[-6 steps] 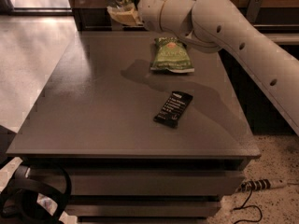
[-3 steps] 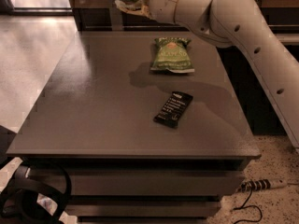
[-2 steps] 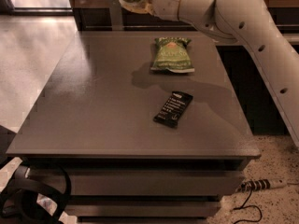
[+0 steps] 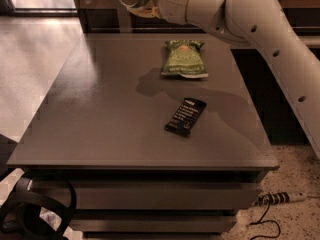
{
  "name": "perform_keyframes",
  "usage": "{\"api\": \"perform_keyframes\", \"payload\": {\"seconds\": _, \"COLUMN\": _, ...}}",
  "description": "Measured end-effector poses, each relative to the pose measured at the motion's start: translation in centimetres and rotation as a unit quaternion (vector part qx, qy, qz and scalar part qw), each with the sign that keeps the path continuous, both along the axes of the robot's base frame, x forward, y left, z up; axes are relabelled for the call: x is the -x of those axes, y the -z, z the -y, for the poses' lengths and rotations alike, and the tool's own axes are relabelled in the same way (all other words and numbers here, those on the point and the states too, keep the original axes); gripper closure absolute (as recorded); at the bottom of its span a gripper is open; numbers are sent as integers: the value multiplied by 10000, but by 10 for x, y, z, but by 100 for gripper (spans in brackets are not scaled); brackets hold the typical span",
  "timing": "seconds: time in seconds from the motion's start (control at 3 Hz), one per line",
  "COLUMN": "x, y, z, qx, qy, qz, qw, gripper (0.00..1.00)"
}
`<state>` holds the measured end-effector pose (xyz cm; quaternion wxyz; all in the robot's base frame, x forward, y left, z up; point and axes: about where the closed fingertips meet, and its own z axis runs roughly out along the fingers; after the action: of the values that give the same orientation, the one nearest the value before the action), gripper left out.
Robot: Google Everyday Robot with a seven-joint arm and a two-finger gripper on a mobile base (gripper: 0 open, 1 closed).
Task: Place green can upright
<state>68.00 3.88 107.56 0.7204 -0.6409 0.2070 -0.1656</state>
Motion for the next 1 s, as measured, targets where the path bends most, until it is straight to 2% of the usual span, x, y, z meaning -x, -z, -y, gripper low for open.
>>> {"api": "perform_keyframes", "payload": {"seconds": 0.33, "x": 8, "y": -2, "z": 1, "qx": 477, "qy": -51, "qz": 768, "qw": 9959, "gripper": 100}}
{"api": "perform_keyframes", "payload": {"seconds": 0.67, "x": 17, "y": -11, "z": -2, "qx": 1167, "qy": -304, "qz": 1763, "qw": 9769, "gripper": 100}}
{"api": "perform_keyframes", "payload": {"seconds": 1.0, "x": 25, "y": -12, "z": -2, "qx": 1888, "qy": -583, "qz": 2628, "qw": 9444, "gripper": 100}}
